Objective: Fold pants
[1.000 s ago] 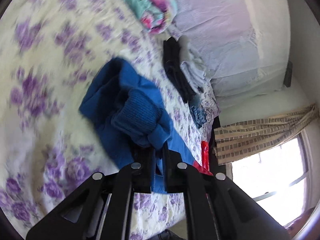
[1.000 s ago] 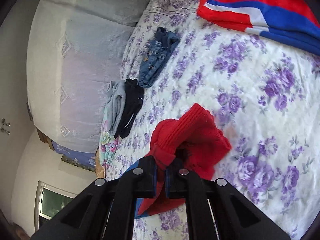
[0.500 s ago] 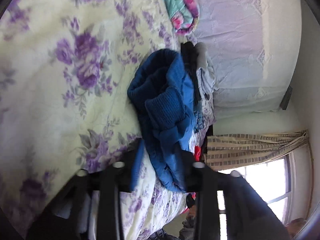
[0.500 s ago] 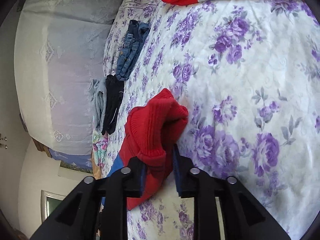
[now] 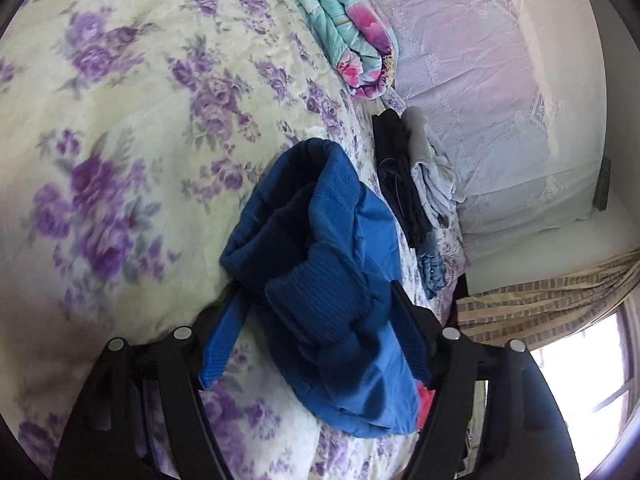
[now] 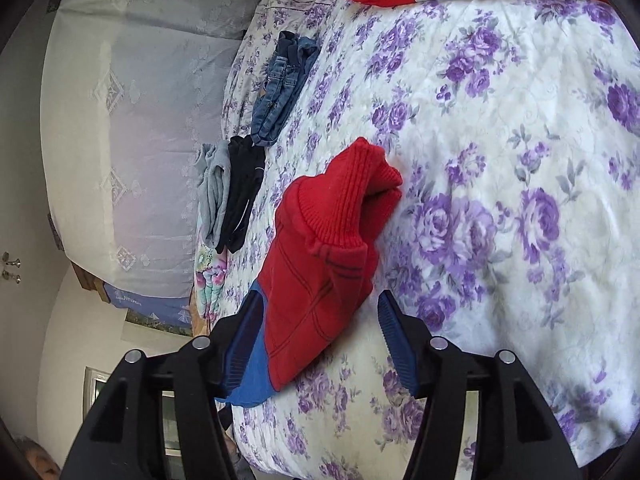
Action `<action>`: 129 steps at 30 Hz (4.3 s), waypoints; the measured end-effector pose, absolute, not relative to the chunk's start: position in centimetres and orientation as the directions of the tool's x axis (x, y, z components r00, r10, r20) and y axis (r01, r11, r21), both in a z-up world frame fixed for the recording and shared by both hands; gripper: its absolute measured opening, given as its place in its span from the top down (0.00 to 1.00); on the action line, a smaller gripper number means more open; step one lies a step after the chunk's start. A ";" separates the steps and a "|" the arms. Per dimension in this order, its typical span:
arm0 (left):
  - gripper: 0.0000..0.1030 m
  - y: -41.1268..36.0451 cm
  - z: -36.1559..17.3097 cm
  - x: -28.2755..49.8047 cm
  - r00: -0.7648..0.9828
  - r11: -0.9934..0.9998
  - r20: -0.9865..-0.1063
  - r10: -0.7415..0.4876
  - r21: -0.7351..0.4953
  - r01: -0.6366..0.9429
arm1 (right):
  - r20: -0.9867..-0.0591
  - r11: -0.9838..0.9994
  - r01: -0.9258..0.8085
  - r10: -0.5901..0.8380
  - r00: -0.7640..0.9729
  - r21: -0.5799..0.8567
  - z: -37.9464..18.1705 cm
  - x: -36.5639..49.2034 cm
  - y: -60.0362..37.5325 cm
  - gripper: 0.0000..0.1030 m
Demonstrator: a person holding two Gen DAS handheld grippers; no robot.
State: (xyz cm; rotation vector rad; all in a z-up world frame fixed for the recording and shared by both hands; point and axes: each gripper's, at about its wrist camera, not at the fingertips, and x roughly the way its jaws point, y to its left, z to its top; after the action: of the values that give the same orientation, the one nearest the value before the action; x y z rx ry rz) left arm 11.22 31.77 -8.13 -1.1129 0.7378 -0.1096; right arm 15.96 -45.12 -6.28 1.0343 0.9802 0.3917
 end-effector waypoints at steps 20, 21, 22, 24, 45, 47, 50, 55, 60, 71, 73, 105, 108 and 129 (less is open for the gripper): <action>0.74 31.1 -3.2 7.2 0.851 0.507 -0.416 -0.321 -0.834 -0.217 | -0.479 0.469 0.170 0.685 0.549 0.867 -6.3 15.3 -44.8 0.36; 0.74 31.5 -3.9 6.9 0.850 0.490 -0.416 -0.323 -0.842 -0.226 | -0.479 0.469 0.170 0.684 0.550 0.866 -6.3 15.4 -44.8 0.35; 0.74 31.9 -4.9 6.7 0.846 0.469 -0.421 -0.327 -0.850 -0.241 | -0.480 0.468 0.174 0.683 0.550 0.866 -6.5 15.6 -44.8 0.34; 0.74 32.6 -7.2 6.7 0.834 0.419 -0.440 -0.333 -0.861 -0.287 | -0.479 0.462 0.182 0.680 0.555 0.868 -6.7 16.2 -44.7 0.34; 0.70 33.8 -10.6 6.5 0.849 0.341 -0.331 -0.413 -0.920 -0.193 | -0.532 0.678 -0.007 0.583 0.614 0.735 -0.9 19.7 -42.3 0.82; 0.69 33.6 -10.5 6.5 0.851 0.354 -0.331 -0.409 -0.917 -0.186 | -0.458 0.663 -0.115 0.621 0.635 0.740 2.5 20.5 -41.0 0.84; 0.69 33.5 -10.3 6.4 0.852 0.373 -0.338 -0.400 -0.909 -0.185 | -0.358 0.636 -0.257 0.671 0.649 0.727 6.9 21.2 -39.4 0.84; 0.68 33.5 -10.4 6.4 0.855 0.363 -0.320 -0.407 -0.916 -0.170 | -0.530 0.700 -0.058 0.590 0.609 0.712 0.8 22.0 -42.6 0.84; 0.68 33.5 -10.4 6.5 0.853 0.366 -0.323 -0.410 -0.915 -0.171 | -0.572 0.602 0.154 0.602 0.557 0.783 -5.2 19.7 -47.4 0.73; 0.65 33.5 -10.4 6.6 0.859 0.365 -0.306 -0.411 -0.919 -0.153 | -0.547 0.593 0.132 0.602 0.582 0.794 -6.8 19.1 -44.0 0.34; 0.64 33.5 -10.4 6.6 0.859 0.368 -0.303 -0.412 -0.918 -0.148 | -0.522 0.591 0.119 0.578 0.627 0.798 -6.7 19.2 -43.1 0.32; 0.28 29.6 -7.7 9.8 0.823 0.543 -0.492 -0.283 -0.790 -0.285 | -0.495 0.671 0.040 0.504 0.708 0.741 -7.3 24.8 -45.5 0.81; 0.69 29.3 -7.7 11.2 0.800 0.560 -0.532 -0.278 -0.767 -0.315 | -0.496 0.670 0.042 0.505 0.707 0.742 -7.2 24.9 -45.6 0.81; 0.47 36.7 -7.2 7.2 0.873 0.386 -0.464 -0.152 -0.841 -0.380 | -0.489 0.670 -0.036 0.577 0.654 0.742 -6.6 27.0 -43.1 0.60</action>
State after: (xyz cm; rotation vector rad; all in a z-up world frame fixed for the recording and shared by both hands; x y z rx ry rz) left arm 7.16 36.70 -7.19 -1.1799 0.5191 0.1537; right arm 26.96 -43.13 -6.56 0.7681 0.7906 0.3888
